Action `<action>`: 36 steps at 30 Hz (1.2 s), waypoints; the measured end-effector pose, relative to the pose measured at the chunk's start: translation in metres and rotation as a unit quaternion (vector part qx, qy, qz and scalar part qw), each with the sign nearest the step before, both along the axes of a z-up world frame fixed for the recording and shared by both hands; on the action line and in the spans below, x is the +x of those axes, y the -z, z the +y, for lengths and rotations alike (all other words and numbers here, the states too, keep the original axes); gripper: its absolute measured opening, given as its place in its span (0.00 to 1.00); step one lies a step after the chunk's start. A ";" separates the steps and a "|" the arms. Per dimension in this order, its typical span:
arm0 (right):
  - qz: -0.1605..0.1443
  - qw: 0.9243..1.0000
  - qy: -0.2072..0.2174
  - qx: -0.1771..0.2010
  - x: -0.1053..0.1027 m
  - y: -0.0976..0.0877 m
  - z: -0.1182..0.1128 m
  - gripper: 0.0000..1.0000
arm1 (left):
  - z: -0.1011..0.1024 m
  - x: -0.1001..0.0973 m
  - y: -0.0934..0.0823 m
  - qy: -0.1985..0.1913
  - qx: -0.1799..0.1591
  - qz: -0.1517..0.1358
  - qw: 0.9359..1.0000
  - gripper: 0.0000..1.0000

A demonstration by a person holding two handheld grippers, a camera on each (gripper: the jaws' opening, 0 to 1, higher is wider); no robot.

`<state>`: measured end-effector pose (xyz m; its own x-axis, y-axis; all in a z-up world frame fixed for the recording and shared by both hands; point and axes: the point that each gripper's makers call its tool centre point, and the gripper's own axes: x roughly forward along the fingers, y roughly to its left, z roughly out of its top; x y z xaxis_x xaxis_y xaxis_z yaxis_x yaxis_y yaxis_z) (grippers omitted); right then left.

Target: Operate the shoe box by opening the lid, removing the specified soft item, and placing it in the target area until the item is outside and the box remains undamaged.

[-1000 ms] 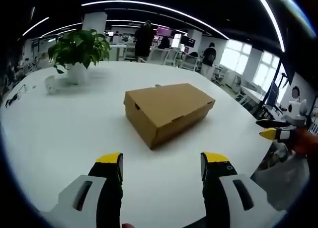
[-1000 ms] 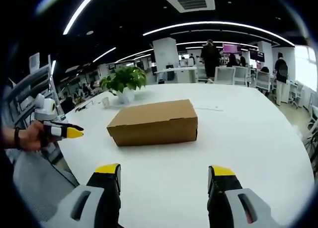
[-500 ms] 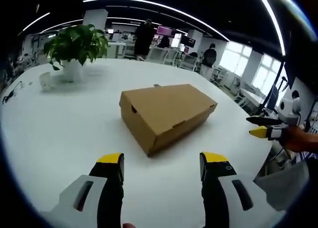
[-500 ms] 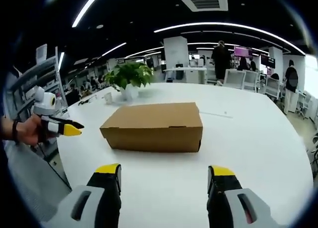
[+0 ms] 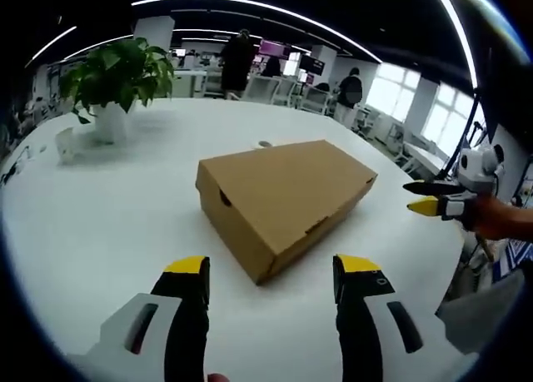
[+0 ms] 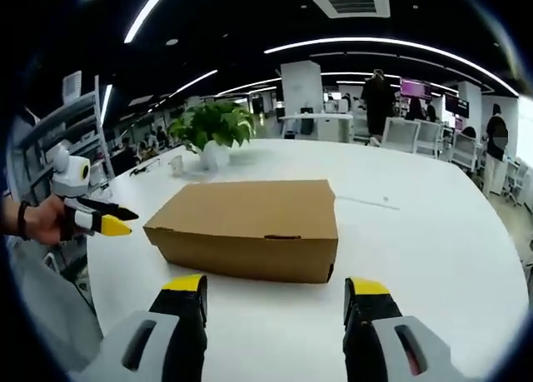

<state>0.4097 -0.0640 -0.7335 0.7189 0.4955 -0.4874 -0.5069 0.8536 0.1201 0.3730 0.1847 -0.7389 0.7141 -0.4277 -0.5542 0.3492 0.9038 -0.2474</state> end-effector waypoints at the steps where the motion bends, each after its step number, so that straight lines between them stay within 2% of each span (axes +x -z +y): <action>1: -0.001 1.000 0.000 -0.001 0.003 0.000 0.001 0.65 | -0.001 0.002 0.000 0.001 0.000 0.000 1.000 0.61; 10: 0.000 1.000 -0.014 -0.004 0.038 0.003 0.011 0.64 | -0.009 0.027 0.005 0.010 -0.005 0.000 1.000 0.60; 17: 0.006 1.000 -0.011 0.010 0.063 0.005 0.018 0.63 | -0.014 0.036 0.009 0.012 -0.009 0.005 1.000 0.59; 26: 0.023 1.000 -0.009 0.017 0.071 0.012 0.021 0.57 | -0.020 0.040 0.015 0.020 -0.016 0.014 1.000 0.51; 30: 0.019 1.000 0.001 0.000 0.073 0.014 0.017 0.50 | -0.023 0.041 0.015 0.018 -0.018 0.016 1.000 0.52; 36: 0.016 1.000 0.011 -0.002 0.070 0.014 0.020 0.50 | -0.020 0.039 0.014 0.018 -0.014 0.013 1.000 0.51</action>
<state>0.4795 -0.0439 -0.7476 0.7142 0.4767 -0.5126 -0.4832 0.8656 0.1317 0.4119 0.1651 -0.7532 0.6835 -0.4686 -0.5597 0.3752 0.8832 -0.2813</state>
